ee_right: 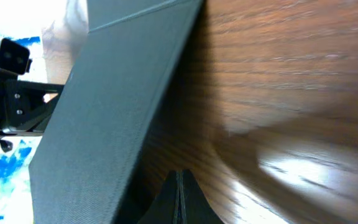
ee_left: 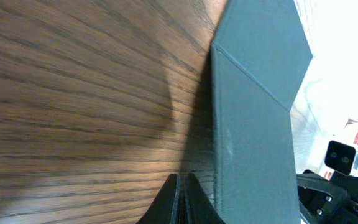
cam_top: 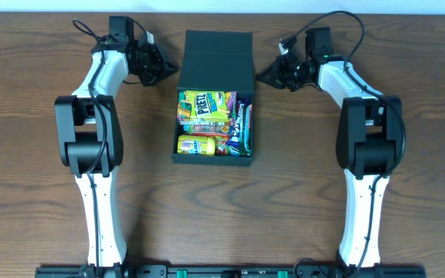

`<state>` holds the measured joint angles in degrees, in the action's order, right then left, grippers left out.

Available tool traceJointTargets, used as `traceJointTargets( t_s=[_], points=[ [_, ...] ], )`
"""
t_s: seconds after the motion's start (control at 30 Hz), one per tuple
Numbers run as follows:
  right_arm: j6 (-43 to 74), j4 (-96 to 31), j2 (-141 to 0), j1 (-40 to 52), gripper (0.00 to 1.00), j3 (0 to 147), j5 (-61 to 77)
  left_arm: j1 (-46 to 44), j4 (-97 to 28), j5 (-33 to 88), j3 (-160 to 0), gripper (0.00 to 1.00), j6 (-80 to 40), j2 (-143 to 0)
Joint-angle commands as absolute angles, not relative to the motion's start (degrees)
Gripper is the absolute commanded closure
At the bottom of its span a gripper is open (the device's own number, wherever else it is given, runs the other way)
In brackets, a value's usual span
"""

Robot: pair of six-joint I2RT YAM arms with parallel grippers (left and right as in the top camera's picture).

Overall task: Pack container
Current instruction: 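Raise both grippers to the top edge of the open lid, then swing the lid forward with both grippers to close the box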

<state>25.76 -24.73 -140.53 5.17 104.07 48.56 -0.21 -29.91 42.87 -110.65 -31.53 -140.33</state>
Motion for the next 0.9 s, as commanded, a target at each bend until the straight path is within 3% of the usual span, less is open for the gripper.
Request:
traceJointTargets(
  t_s=[0.0,0.3,0.63,0.77,0.87],
  points=[
    [26.57,-24.10,-141.78,6.44,0.99,104.31,51.18,-1.19,-29.87,43.66,-112.16,0.94,-31.59,-142.10],
    [26.26,-19.77,-143.00,7.57,0.98,104.31,56.51,-1.63,-29.50,45.50,-112.16,0.94,-31.27,-142.10],
    [28.29,-0.43,-142.96,5.63,0.98,104.38,75.13,0.51,-24.69,54.68,-113.73,0.94,-27.55,-141.95],
    [36.38,10.22,-142.93,5.28,0.98,105.16,83.13,1.17,-24.88,59.22,-117.64,0.94,-23.68,-141.95],
    [49.82,25.47,-142.91,5.32,0.98,105.45,86.94,1.15,-25.74,62.70,-121.16,0.94,-21.10,-141.93]
  ],
)
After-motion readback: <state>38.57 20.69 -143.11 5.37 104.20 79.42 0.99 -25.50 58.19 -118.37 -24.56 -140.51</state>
